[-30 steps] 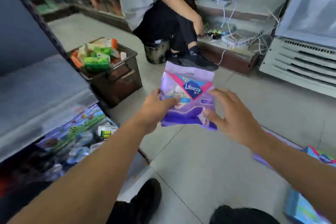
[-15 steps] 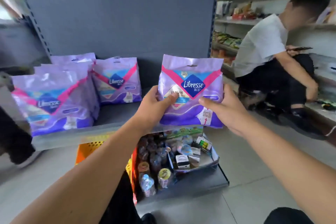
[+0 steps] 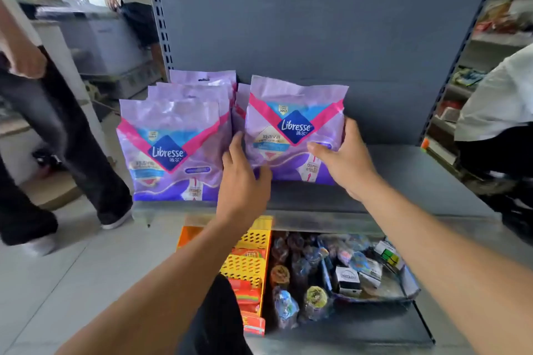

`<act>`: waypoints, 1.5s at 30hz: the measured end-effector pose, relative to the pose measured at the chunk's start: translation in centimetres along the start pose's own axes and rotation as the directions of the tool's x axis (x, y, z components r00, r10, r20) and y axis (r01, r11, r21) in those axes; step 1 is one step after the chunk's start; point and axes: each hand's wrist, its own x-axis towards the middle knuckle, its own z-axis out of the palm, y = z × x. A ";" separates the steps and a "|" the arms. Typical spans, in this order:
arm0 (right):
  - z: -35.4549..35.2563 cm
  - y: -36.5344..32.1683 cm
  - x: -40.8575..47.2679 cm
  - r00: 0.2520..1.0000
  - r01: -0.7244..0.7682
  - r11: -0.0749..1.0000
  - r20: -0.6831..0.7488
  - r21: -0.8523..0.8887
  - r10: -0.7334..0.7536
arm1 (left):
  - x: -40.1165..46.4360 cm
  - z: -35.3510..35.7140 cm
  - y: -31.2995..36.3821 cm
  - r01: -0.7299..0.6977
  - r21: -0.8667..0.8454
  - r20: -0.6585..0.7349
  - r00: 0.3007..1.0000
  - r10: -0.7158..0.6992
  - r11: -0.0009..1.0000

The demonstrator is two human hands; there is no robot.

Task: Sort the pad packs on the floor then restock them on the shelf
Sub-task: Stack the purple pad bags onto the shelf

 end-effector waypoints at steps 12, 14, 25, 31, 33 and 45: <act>6.0 1.9 2.4 0.997 0.079 0.985 0.021 -0.155 -0.076 | 0.1 1.3 -2.5 -0.235 0.468 0.232 0.963 0.139 0.852; 6.1 2.6 2.3 0.999 0.046 0.976 0.019 -0.213 -0.042 | 0.1 1.4 -2.6 -0.245 0.457 0.246 0.959 0.144 0.855; 5.1 3.5 2.3 0.996 0.042 0.968 0.086 -0.246 -0.022 | 0.0 1.8 -2.7 -0.225 0.458 0.264 0.958 0.110 0.860; 2.6 3.8 -0.1 0.994 0.064 0.912 0.104 -0.404 -0.023 | 0.1 2.3 -1.8 -0.263 0.464 0.271 0.951 0.147 0.846; 0.8 3.8 -1.6 0.989 0.135 0.823 0.120 -0.552 -0.082 | -0.1 2.7 -1.1 -0.292 0.448 0.280 0.943 0.178 0.845; -18.3 2.3 -12.6 0.995 0.065 0.296 0.085 -0.953 0.056 | -6.0 12.3 10.5 -0.624 0.185 0.501 0.725 0.473 0.759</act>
